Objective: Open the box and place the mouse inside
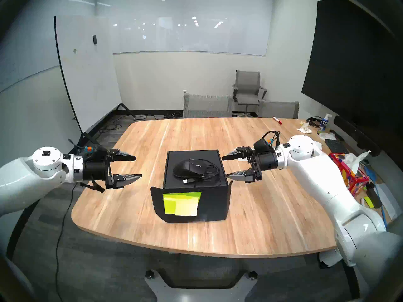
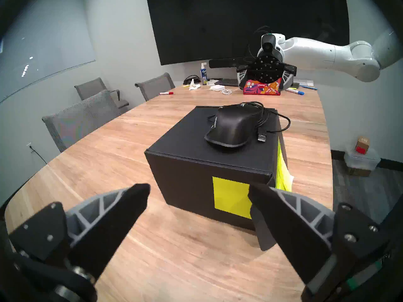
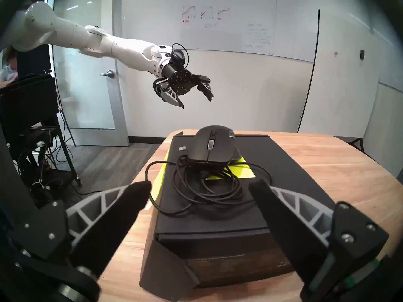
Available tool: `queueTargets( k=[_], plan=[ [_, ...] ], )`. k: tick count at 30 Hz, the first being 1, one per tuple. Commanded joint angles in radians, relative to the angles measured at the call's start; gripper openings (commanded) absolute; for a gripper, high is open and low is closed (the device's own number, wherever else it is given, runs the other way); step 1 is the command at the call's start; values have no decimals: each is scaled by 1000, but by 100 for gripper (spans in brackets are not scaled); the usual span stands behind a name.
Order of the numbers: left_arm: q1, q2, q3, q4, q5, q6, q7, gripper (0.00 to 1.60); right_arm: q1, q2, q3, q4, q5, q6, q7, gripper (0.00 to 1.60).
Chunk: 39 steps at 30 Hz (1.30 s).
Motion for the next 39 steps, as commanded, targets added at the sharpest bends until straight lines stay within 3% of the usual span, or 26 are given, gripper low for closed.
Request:
queueTargets(
  k=[1,39],
  plan=[
    [-12,2,-12,0,-6,-7,-2,160,45,4,-7,-5,42,-14,-1,160],
    [-16,3,-8,0,-7,-8,-2,160,81,23,-71,39,100,-39,-1,160]
  ],
)
